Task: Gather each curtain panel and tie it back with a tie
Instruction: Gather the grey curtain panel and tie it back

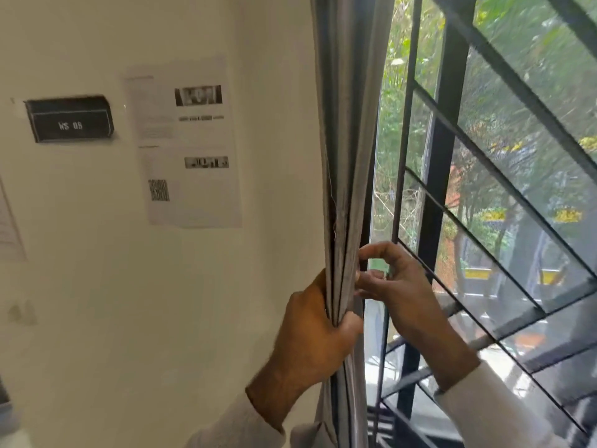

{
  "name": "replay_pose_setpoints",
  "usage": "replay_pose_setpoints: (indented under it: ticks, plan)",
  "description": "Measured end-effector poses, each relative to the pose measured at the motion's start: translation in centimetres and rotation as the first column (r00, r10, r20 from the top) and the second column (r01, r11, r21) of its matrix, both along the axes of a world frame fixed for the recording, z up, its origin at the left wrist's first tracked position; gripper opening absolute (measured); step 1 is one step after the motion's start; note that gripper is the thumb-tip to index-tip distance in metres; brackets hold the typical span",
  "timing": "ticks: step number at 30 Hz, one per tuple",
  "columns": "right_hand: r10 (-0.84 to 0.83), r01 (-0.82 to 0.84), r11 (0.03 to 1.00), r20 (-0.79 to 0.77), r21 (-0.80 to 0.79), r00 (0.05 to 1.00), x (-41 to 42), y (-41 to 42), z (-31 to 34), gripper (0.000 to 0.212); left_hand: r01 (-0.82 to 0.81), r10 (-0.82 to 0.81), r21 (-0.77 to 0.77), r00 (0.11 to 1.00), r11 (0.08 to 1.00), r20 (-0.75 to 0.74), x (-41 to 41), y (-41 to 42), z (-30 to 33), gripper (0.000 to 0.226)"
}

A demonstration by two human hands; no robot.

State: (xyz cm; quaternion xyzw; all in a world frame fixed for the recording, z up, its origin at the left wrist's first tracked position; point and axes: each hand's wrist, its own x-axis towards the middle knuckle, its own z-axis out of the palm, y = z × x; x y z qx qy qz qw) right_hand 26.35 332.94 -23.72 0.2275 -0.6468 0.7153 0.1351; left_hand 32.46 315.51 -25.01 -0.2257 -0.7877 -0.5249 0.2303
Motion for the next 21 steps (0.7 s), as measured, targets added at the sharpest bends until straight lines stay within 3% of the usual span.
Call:
replay_pose_setpoints:
  ticks: [3,7,11,14,18,21]
  plan:
    - [-0.075,0.076,0.997,0.099,0.000,0.992,-0.1,-0.5,-3.0,0.058,-0.018,0.018,0.006,0.999,1.000,0.031,0.2,0.0,-1.8,0.044]
    - [0.074,-0.083,0.996,0.179,0.043,0.981,-0.3,0.2,-5.4,0.071,-0.027,0.025,0.034,0.997,0.999,0.067,0.3,-0.9,-4.1,0.045]
    - [0.109,-0.149,0.972,0.214,0.182,0.971,-0.1,1.6,-7.2,0.058,0.034,-0.034,0.001,0.992,0.999,0.118,0.3,-2.7,-5.8,0.037]
    - [0.089,-0.136,0.970,0.228,0.203,0.970,0.7,2.6,-9.3,0.035,0.019,0.001,-0.104,0.982,0.994,0.189,-0.1,-4.0,-8.0,0.009]
    - [0.023,-0.060,0.982,0.198,0.179,0.980,3.0,2.6,-12.8,0.018,-0.157,0.179,-0.293,0.983,0.943,0.050,0.3,-4.8,-11.8,0.032]
    - [-0.294,0.283,0.917,-0.005,0.281,0.956,6.0,0.8,-16.3,0.004,-0.338,0.360,-0.310,0.933,0.889,0.017,1.3,-4.5,-14.4,0.049]
